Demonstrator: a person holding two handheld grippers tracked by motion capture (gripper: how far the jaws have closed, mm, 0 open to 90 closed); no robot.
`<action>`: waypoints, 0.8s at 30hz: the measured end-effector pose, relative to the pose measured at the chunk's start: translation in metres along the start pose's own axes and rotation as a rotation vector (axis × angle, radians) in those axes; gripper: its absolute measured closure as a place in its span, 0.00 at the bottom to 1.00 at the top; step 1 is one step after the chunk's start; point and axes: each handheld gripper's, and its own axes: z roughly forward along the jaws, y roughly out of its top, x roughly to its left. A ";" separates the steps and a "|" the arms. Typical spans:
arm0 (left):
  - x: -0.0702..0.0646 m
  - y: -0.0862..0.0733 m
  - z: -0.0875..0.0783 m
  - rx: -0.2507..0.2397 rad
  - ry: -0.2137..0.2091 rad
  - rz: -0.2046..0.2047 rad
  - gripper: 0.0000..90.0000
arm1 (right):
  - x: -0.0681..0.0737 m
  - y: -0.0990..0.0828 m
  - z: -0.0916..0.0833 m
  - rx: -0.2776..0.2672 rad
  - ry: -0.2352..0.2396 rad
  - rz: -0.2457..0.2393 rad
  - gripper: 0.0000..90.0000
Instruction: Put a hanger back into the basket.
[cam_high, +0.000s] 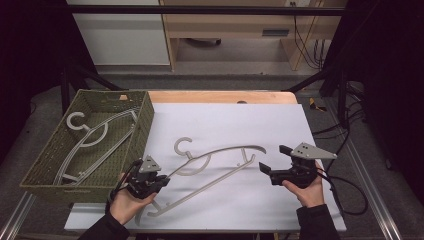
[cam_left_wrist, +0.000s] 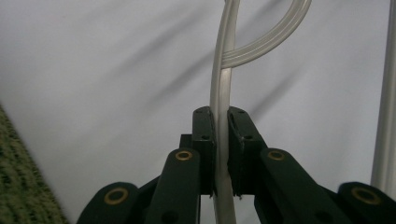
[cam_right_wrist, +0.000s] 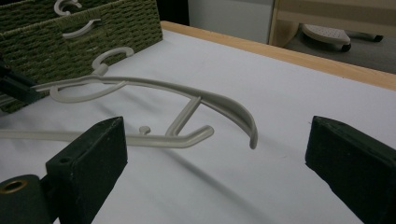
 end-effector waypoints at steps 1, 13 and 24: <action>0.000 0.000 -0.001 -0.007 0.012 -0.001 0.91 | 0.000 0.000 0.000 -0.004 -0.004 0.004 0.07; 0.007 0.010 -0.034 -0.079 0.092 -0.017 0.91 | -0.001 0.001 -0.004 -0.021 -0.019 0.001 0.05; 0.022 0.027 -0.076 -0.178 0.151 -0.014 0.91 | -0.003 0.002 -0.007 -0.032 -0.025 0.007 0.05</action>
